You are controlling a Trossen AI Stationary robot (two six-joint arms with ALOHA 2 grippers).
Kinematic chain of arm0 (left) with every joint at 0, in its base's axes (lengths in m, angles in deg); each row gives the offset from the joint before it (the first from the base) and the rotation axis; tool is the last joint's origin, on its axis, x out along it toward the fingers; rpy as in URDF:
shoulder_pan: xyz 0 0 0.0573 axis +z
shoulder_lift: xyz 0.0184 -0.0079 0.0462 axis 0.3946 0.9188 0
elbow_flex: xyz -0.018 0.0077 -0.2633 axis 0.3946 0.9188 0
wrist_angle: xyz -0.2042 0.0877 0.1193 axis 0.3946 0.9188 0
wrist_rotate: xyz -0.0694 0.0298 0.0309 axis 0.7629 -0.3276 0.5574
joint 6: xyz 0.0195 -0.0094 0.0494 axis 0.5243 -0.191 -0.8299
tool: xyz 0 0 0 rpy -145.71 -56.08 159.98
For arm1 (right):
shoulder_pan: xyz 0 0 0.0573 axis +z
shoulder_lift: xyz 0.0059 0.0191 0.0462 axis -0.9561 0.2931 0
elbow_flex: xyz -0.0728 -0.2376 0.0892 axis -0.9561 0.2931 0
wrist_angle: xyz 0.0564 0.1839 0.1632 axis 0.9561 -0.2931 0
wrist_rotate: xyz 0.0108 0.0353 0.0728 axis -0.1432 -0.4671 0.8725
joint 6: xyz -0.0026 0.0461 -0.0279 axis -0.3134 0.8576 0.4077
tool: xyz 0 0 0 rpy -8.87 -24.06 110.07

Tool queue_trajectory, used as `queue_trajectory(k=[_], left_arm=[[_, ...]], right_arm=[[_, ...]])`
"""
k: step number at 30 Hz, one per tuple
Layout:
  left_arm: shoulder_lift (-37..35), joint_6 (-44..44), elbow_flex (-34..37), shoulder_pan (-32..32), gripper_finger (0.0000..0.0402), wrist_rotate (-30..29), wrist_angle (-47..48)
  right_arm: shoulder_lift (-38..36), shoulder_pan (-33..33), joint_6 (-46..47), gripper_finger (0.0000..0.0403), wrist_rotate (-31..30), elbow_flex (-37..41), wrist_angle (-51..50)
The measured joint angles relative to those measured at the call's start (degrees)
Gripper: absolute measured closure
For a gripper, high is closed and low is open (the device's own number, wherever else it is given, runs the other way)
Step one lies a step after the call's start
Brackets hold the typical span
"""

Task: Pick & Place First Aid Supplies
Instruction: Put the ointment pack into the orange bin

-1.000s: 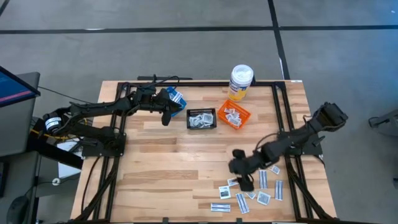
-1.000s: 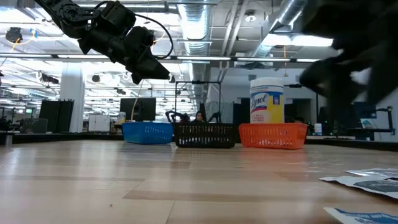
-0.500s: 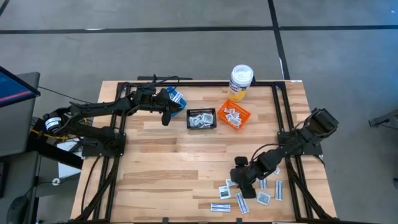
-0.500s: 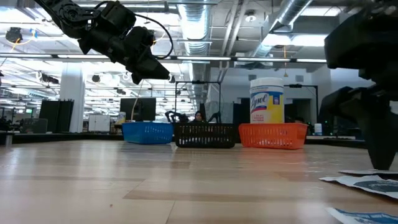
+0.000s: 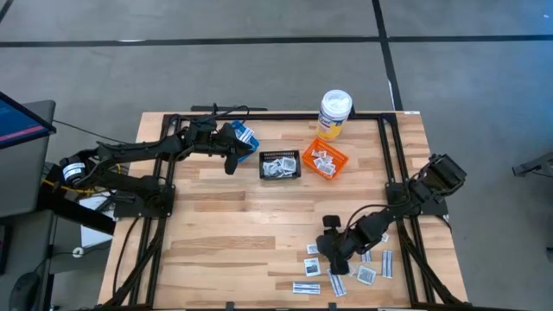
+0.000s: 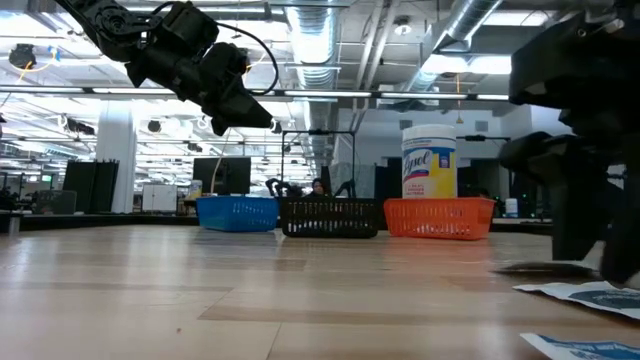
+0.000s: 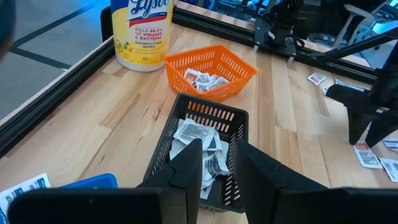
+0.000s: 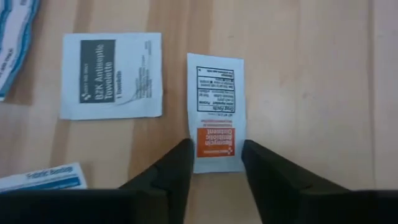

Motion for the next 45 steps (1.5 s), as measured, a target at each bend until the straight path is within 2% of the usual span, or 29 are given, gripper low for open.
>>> queue_trajectory(k=[7, 12, 17, 22, 28, 32, 35, 39, 45], left_arm=[[0.0, 0.0, 0.0, 0.0, 0.0312, 0.0, 0.2], [0.0, 0.0, 0.0, 0.0, 0.0312, 0.0, 0.2], [0.0, 0.0, 0.0, 0.0, 0.0312, 0.0, 0.2], [0.0, 0.0, 0.0, 0.0, 0.0312, 0.0, 0.2], [0.0, 0.0, 0.0, 0.0, 0.0312, 0.0, 0.2], [0.0, 0.0, 0.0, 0.0, 0.0312, 0.0, 0.2], [0.0, 0.0, 0.0, 0.0, 0.0312, 0.0, 0.2], [0.0, 0.0, 0.0, 0.0, 0.0312, 0.0, 0.2], [0.0, 0.0, 0.0, 0.0, 0.0312, 0.0, 0.2]], right_arm=[[0.0, -0.2, 0.0, 0.0352, -1.0, 0.1, 0.1], [0.0, -0.3, -0.2, 0.0397, 1.1, -0.2, 1.0], [-1.1, -1.6, 0.2, 0.0394, 1.9, -3.5, -5.2], [-7.1, -4.6, 0.8, 0.0401, 0.1, -4.3, -15.8], [-19.2, -9.1, 1.3, 0.0401, -13.1, -4.7, -30.5], [-25.4, -15.3, 1.3, 0.0400, -21.8, -4.9, -37.6], [-27.6, -21.6, -0.6, 0.0399, -25.0, -4.9, -39.4], [-27.8, -30.2, -9.9, 0.0397, -24.6, -4.9, -36.8], [-23.3, -38.5, -20.5, 0.0364, -19.3, -4.9, -28.6]])
